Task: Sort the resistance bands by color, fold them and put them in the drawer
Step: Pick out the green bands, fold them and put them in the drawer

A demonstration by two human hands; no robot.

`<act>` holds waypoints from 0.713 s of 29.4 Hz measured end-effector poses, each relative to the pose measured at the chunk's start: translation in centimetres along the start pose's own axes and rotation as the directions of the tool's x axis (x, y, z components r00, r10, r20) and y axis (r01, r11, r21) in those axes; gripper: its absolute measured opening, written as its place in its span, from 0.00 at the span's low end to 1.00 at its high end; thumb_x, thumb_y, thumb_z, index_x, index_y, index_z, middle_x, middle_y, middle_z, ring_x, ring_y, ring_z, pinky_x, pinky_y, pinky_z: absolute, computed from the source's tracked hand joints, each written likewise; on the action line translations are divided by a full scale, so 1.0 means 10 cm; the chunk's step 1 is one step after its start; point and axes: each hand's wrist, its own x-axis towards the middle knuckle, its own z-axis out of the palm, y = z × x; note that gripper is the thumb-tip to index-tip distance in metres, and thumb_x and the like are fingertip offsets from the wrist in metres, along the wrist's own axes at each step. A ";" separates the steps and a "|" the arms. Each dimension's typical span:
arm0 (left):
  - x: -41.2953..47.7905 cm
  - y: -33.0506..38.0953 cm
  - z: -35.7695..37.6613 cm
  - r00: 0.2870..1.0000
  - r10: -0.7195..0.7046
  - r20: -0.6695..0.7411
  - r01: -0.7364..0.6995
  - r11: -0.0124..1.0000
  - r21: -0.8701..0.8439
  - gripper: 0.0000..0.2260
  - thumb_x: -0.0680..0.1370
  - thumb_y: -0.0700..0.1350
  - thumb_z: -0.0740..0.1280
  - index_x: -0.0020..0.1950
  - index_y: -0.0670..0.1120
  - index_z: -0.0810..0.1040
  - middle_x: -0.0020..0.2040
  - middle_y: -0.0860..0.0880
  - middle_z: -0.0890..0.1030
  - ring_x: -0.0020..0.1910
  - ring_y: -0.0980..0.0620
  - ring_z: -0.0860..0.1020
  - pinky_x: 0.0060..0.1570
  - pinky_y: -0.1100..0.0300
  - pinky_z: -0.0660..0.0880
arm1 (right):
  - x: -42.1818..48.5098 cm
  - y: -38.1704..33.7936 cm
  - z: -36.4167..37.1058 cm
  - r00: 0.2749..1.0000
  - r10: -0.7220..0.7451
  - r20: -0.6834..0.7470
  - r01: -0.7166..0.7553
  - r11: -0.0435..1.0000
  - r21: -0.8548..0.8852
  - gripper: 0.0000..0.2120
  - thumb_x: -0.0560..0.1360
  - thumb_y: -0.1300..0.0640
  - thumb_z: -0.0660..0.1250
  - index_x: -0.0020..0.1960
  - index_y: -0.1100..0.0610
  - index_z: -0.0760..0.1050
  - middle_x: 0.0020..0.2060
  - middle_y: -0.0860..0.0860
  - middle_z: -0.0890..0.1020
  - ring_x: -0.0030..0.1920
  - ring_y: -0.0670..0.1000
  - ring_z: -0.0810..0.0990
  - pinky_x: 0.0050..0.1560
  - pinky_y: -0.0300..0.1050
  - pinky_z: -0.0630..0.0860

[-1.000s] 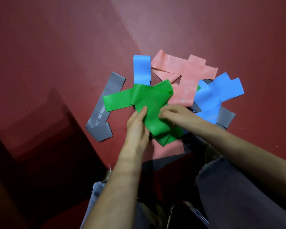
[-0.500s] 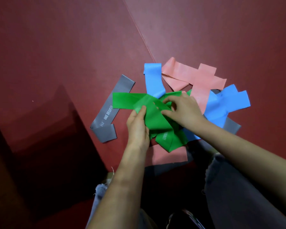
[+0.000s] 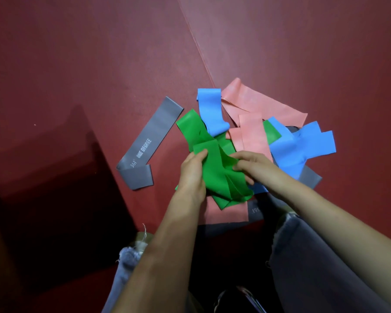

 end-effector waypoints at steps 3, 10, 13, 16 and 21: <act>-0.02 0.00 -0.02 0.998 -0.027 0.057 0.024 0.998 0.055 0.10 0.78 0.37 0.56 0.57 0.41 0.73 0.47 0.43 0.79 0.44 0.48 0.78 0.52 0.54 0.74 | 0.00 -0.03 -0.03 0.999 -0.024 -0.035 0.009 0.931 -0.365 0.11 0.74 0.59 0.63 0.55 0.57 0.74 0.23 0.49 0.71 0.25 0.49 0.73 0.29 0.39 0.70; -0.07 0.05 -0.10 0.997 -0.042 0.072 0.032 0.991 0.133 0.13 0.79 0.37 0.55 0.60 0.41 0.73 0.46 0.45 0.79 0.44 0.50 0.78 0.53 0.55 0.74 | 0.01 -0.55 0.06 0.815 -0.556 -0.163 0.311 0.656 -0.688 0.14 0.72 0.59 0.63 0.57 0.55 0.74 0.37 0.56 0.77 0.43 0.57 0.76 0.46 0.51 0.72; -0.06 0.05 -0.13 1.000 -0.006 0.021 0.004 0.993 0.117 0.09 0.79 0.37 0.56 0.53 0.43 0.75 0.44 0.45 0.80 0.41 0.50 0.79 0.50 0.56 0.75 | 0.27 -0.75 0.20 0.772 -0.629 0.088 0.504 0.522 -0.688 0.14 0.72 0.65 0.63 0.57 0.62 0.74 0.46 0.59 0.78 0.48 0.56 0.75 0.55 0.47 0.69; -0.05 0.13 -0.13 0.990 0.095 -0.106 -0.085 0.992 0.089 0.08 0.78 0.37 0.58 0.44 0.45 0.75 0.34 0.45 0.81 0.31 0.51 0.80 0.42 0.56 0.77 | 0.56 -0.95 0.39 0.774 -0.606 0.186 0.508 0.417 -0.754 0.16 0.73 0.64 0.61 0.60 0.61 0.73 0.57 0.59 0.75 0.59 0.56 0.73 0.58 0.47 0.67; 0.02 0.32 -0.11 0.907 0.367 -0.207 -0.332 0.925 0.188 0.08 0.77 0.39 0.59 0.40 0.47 0.75 0.44 0.40 0.79 0.43 0.47 0.75 0.51 0.48 0.75 | 0.87 -0.92 0.53 0.832 -0.539 0.131 0.367 0.357 -0.859 0.15 0.73 0.63 0.60 0.59 0.63 0.71 0.58 0.61 0.71 0.60 0.60 0.70 0.57 0.55 0.70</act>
